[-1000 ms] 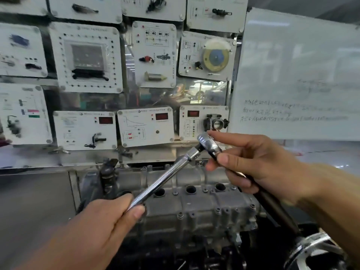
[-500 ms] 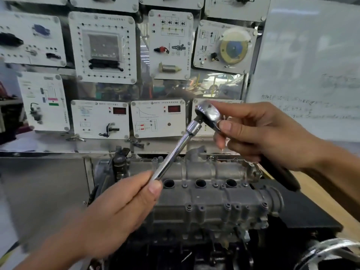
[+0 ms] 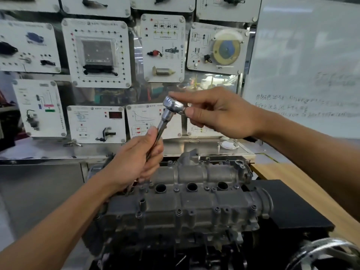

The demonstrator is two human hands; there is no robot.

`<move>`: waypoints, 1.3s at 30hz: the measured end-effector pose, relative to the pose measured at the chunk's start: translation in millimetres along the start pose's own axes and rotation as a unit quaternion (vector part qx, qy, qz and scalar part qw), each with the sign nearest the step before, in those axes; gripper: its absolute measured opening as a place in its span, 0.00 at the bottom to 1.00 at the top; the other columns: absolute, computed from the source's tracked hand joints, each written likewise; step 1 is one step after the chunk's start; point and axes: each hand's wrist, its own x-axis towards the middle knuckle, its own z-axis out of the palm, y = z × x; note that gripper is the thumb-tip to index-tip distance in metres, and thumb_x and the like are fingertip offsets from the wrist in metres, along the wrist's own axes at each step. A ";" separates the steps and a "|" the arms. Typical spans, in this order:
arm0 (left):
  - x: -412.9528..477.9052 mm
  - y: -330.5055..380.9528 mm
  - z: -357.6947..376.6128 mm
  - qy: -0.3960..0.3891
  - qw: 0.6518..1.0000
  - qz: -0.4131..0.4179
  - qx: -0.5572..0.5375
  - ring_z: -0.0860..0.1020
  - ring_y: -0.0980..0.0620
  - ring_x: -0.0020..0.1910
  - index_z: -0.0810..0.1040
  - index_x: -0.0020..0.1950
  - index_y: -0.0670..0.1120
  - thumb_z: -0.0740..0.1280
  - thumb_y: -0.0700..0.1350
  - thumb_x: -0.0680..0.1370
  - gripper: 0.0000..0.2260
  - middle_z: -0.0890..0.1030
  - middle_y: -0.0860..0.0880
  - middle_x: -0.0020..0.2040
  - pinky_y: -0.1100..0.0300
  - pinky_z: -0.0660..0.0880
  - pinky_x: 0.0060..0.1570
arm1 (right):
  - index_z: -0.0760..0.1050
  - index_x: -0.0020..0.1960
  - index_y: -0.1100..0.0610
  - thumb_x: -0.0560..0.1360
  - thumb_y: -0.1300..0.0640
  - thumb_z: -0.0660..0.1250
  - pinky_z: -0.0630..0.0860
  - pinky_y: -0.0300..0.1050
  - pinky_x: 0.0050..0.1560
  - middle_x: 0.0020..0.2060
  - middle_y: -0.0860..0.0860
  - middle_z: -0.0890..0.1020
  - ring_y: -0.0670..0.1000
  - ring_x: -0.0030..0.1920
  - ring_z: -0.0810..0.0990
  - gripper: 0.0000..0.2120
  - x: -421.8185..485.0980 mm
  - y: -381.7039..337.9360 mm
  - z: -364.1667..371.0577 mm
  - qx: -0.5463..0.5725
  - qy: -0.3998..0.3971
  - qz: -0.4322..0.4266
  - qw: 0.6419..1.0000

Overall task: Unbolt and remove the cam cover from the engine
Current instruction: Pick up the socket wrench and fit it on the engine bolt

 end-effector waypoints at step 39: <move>32.9 5.9 -17.3 0.242 0.962 -0.001 -0.124 0.51 0.54 0.22 0.57 0.29 0.50 0.54 0.55 0.81 0.22 0.55 0.53 0.22 0.62 0.47 0.24 | 0.75 0.31 0.55 0.74 0.28 0.53 0.70 0.43 0.30 0.23 0.48 0.73 0.47 0.27 0.72 0.33 16.4 16.0 28.2 -0.284 0.204 0.062 0.935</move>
